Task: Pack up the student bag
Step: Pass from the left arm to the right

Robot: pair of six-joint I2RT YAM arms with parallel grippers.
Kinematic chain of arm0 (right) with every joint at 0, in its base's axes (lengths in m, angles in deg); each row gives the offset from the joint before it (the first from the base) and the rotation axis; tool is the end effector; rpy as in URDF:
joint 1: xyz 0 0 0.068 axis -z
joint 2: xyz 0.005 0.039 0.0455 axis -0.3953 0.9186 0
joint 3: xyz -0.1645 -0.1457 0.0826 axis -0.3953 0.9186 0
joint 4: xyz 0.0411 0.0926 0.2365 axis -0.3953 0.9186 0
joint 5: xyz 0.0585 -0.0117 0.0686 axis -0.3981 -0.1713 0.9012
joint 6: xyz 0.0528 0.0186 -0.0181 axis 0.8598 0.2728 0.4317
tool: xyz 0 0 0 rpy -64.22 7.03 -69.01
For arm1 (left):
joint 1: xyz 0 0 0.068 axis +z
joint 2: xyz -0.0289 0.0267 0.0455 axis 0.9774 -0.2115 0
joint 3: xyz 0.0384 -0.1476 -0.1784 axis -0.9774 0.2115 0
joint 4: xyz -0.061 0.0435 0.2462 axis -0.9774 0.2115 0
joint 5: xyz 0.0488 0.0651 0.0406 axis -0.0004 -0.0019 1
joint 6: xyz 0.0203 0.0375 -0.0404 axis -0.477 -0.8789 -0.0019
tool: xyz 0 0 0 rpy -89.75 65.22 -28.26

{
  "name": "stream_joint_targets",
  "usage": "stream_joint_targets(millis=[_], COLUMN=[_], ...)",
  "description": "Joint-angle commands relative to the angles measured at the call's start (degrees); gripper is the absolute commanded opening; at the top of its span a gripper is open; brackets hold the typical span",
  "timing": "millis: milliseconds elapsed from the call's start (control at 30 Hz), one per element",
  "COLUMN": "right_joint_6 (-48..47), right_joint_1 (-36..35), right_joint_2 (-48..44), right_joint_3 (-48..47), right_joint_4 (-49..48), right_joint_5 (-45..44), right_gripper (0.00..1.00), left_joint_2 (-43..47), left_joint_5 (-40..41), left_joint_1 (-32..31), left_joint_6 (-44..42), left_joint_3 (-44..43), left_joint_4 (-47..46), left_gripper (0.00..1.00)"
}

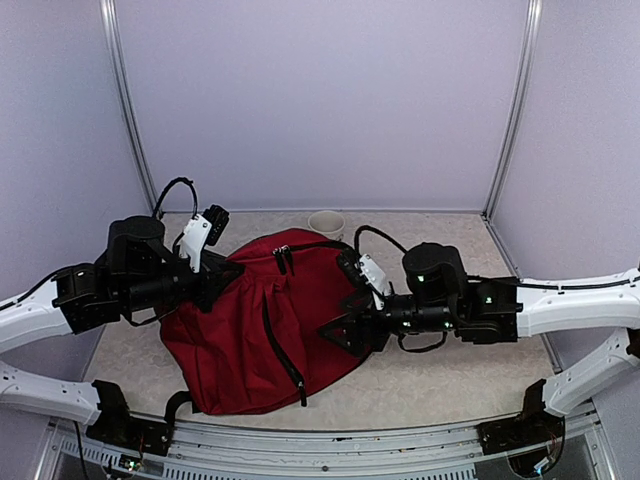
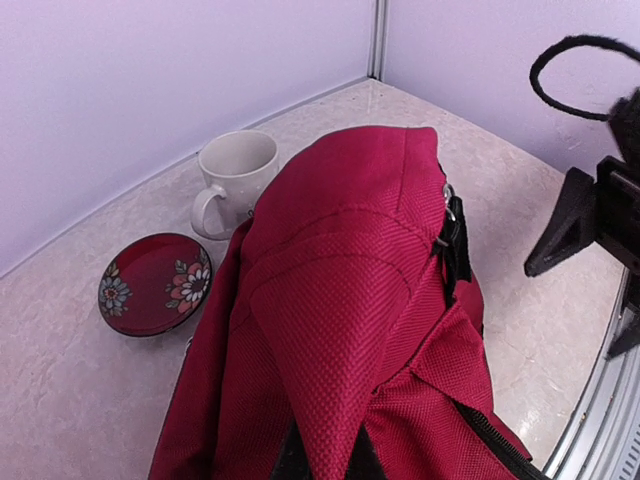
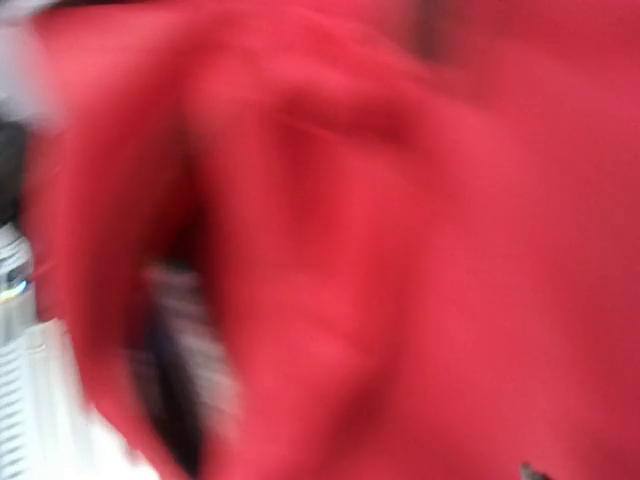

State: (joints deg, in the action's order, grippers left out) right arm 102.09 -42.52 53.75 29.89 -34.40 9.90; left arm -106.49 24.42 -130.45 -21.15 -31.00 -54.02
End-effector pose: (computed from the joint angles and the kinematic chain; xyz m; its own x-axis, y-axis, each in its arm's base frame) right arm 0.1252 0.2872 0.2364 -0.4379 -0.2462 -0.8646 -0.8480 0.4324 0.3064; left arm 0.1513 -0.1883 0.2854 -0.2656 0.2439 -0.9327 0.6915 0.7224 -0.0080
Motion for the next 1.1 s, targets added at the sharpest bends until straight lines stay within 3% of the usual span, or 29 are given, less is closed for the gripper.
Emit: stream_joint_targets(millis=[0, 133, 333, 467, 567, 633, 667, 733, 833, 900, 933, 1000, 1033, 1067], right_joint_6=[13.5, 16.0, 12.94, 10.44, 9.3, 7.68, 7.29, 7.18, 7.3, 7.71, 8.16, 10.45, 12.01, 13.48], right_joint_1=[4.57, 7.92, 16.1, 16.76, 16.76, 16.8, 16.76, 16.76, 16.76, 16.76, 16.76, 16.85, 16.91, 17.27], right_joint_2=[-1.38, -2.64, 1.62, 7.09, 10.59, 12.24, 13.15, 13.9, 13.47, 11.98, 10.77, 7.9, 6.33, 5.02], right_joint_3=[7.2, 10.52, 13.27, 11.25, 8.27, 6.86, 6.29, 5.89, 6.63, 7.55, 8.05, 9.18, 9.63, 10.0], right_joint_4=[3.46, 4.13, -1.22, -6.13, -7.42, -8.77, -9.26, -9.57, -9.77, -8.93, -8.13, -5.81, -4.52, -3.07], right_joint_5=[-4.81, -6.01, 2.83, 8.83, 13.74, 16.74, 18.15, 20.03, 22.81, 23.58, 23.46, 21.97, 20.99, 20.45], right_gripper=[0.86, 1.0, 1.0, 0.99, 0.92, 0.82, 0.72, 0.39, 0.13, 0.0, 0.0, 0.0, 0.0, 0.0], left_joint_2=[-0.89, -0.99, -0.21, 0.47, 0.32, 0.03, -0.15, -0.52, -1.26, -2.04, -2.62, -4.07, -4.94, -5.74], left_joint_5=[-0.51, -1.99, -2.93, -2.23, -2.6, -3.46, -3.76, -4.0, -4.11, -3.92, -3.66, -1.58, -0.47, 0.5], left_joint_1=[3.52, 3.97, 4.06, 4.15, 4.53, 5.03, 5.38, 5.76, 6.73, 7.88, 8.71, 10.54, 11.55, 12.4], left_joint_6=[2.65, 3.06, 3.65, 3.63, 3.54, 3.55, 3.62, 3.64, 4.07, 4.87, 5.59, 7.6, 8.41, 8.72], left_joint_3=[-0.7, -0.64, -0.54, -0.15, -0.14, -0.01, -0.04, -0.11, 0.0, 0.0, -0.17, -1.17, -1.91, -2.78], left_joint_4=[-9.16, -10.28, -9.67, -9.32, -9.4, -9.78, -9.95, -10.15, -10.21, -10.06, -9.89, -8.91, -8.41, -7.74], left_gripper=[0.0, 0.0, 0.0, 0.0, 0.0, 0.0, 0.0, 0.0, 0.0, 0.0, 0.09, 0.57, 0.71, 0.79])
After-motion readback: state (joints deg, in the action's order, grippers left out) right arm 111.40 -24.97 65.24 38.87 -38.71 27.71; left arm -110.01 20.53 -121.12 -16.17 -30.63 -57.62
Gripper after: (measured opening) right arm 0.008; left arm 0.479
